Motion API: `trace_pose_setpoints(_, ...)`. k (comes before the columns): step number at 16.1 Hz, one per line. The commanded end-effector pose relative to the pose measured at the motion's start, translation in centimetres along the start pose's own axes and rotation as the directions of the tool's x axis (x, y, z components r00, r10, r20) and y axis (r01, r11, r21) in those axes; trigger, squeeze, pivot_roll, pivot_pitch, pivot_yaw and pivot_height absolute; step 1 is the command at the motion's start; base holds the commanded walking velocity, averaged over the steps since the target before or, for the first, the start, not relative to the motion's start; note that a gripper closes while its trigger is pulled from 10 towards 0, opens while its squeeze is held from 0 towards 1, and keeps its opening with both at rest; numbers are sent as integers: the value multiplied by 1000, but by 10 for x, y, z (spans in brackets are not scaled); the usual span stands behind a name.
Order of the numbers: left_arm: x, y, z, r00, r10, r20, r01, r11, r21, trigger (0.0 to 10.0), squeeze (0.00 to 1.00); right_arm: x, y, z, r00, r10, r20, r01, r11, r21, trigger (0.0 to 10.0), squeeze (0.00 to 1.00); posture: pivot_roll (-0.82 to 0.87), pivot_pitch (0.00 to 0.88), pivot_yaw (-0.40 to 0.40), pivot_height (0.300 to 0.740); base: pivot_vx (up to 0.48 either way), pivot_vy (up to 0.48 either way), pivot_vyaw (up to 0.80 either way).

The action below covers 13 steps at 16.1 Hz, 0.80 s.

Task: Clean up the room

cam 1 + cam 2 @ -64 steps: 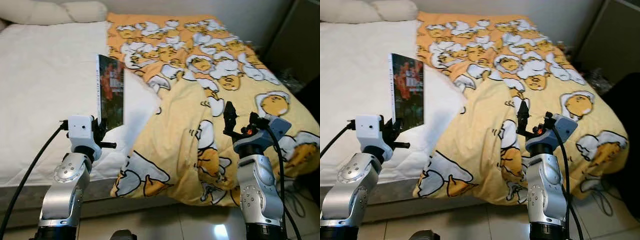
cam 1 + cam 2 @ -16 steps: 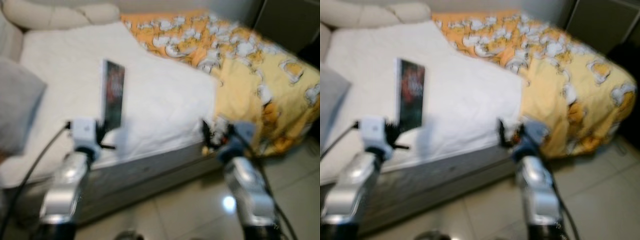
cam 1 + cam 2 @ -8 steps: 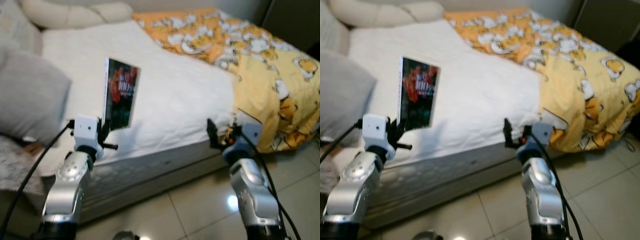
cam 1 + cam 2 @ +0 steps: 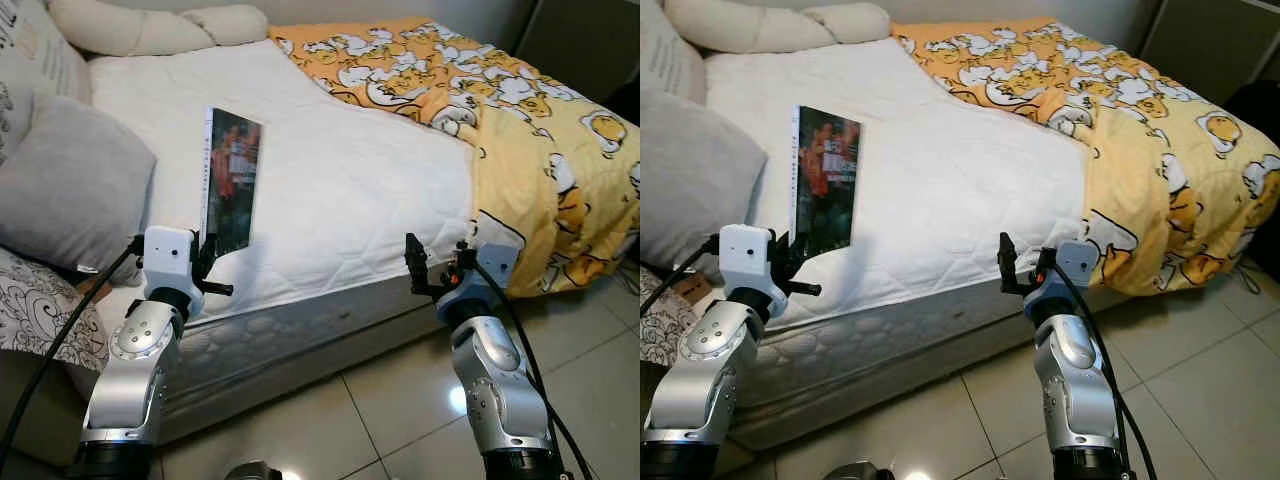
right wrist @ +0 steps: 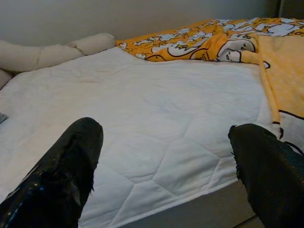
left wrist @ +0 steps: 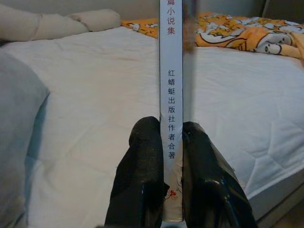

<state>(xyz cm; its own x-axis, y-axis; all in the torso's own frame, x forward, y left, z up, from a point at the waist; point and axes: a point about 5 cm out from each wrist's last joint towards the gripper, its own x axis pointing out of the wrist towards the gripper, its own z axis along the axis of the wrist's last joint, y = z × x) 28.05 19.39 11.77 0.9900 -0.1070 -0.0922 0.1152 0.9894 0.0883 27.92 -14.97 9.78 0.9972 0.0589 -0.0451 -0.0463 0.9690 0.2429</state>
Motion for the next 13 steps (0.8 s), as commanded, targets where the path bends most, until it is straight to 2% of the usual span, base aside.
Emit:
trace_pose_setpoints(1,2,-1,16,997,-4,76,2,1000,21,10000,0,1,-2,6,1000,-6,27,6,1000,-4,10000,0,35,0,-20,740,240,0,0)
trace_pose_setpoints(11,4,2,17,998,4,68,-6,999,34,10000,0,3,2,6,1000,24,20,-23,997,-67,10000,0,37,0,-18,740,277,0,0)
trace_pose_setpoints(13,5,3,17,998,7,67,-9,999,39,10000,0,4,3,6,999,34,15,-33,996,-86,10000,0,38,0,-19,740,292,0,656)
